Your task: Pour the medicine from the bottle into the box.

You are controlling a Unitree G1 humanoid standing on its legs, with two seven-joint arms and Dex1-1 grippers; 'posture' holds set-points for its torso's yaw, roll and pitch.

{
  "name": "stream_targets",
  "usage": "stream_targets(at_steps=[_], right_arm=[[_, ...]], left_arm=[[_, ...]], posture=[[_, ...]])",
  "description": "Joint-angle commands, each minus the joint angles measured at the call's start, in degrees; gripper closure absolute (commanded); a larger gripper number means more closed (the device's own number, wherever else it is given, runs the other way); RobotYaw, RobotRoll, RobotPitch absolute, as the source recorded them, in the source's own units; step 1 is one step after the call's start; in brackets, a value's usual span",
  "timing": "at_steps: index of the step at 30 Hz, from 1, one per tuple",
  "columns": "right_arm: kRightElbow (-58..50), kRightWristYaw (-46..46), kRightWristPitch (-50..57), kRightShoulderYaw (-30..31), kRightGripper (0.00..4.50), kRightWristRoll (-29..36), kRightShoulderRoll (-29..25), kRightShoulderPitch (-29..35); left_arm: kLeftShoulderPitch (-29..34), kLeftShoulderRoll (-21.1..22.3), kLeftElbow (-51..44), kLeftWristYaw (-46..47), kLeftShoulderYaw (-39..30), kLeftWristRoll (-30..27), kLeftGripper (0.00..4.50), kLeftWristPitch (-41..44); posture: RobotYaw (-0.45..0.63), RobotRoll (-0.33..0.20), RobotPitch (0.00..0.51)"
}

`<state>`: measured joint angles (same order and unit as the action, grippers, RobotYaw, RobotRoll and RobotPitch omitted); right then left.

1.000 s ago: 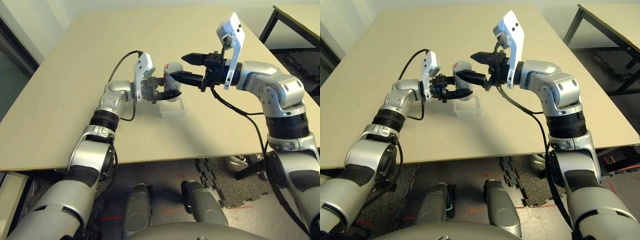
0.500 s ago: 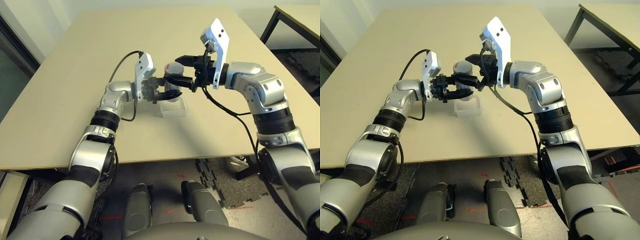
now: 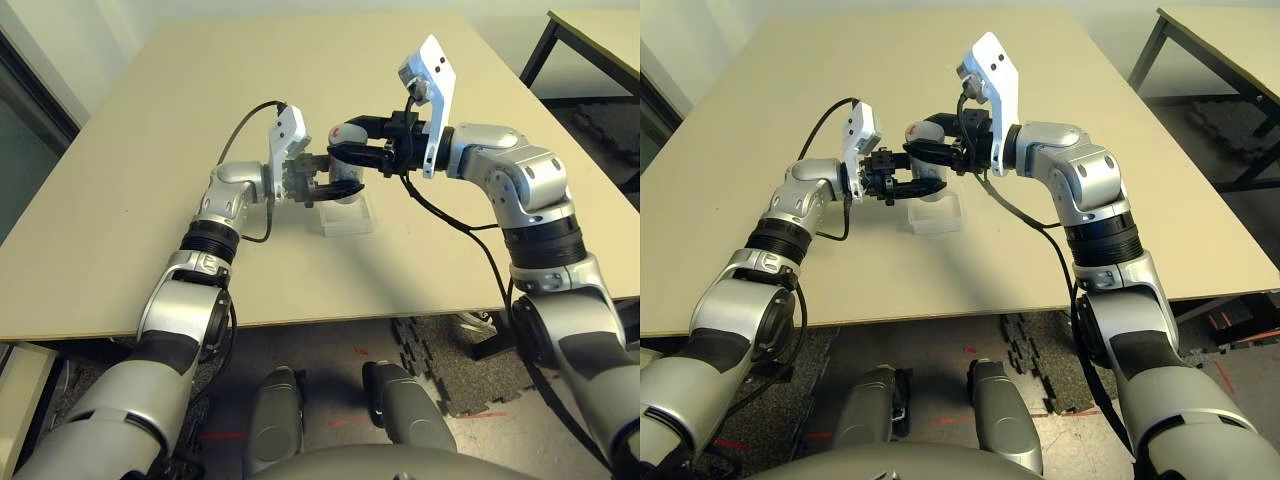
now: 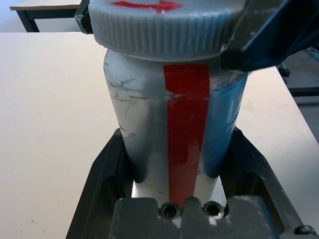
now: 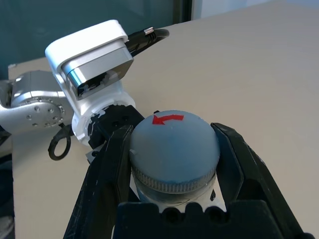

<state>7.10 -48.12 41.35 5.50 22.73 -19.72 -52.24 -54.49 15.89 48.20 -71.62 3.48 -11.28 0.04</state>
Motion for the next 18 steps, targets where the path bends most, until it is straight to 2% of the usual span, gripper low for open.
stream_targets(at_steps=[1, 5, 12, 18], right_arm=[[-1.52, 0.04, 0.73, -2.47, 1.92, 2.56, 0.56, -2.76], [0.54, 1.43, 0.18, -4.66, 1.92, 3.18, 1.02, -5.64], [3.05, 3.52, -2.34, -6.03, 1.92, 2.25, 1.87, -6.45], [9.01, 7.85, -8.73, -5.79, 1.92, -2.45, 1.58, -5.39]], left_arm=[[0.24, 0.01, 1.32, 0.01, 0.9, 1.41, 1.93, -0.28], [0.5, 0.05, 1.75, 0.04, 1.2, 1.9, 1.93, -0.78], [0.16, 0.06, 2.44, 1.61, 0.6, 2.22, 1.93, -1.43], [-3.02, 0.23, 6.12, 10.95, -3.17, 1.91, 1.93, -4.83]], posture=[[-0.18, 0.0, 0.08], [-0.18, 0.0, 0.081], [-0.17, 0.0, 0.083], [-0.17, 0.0, 0.088]])
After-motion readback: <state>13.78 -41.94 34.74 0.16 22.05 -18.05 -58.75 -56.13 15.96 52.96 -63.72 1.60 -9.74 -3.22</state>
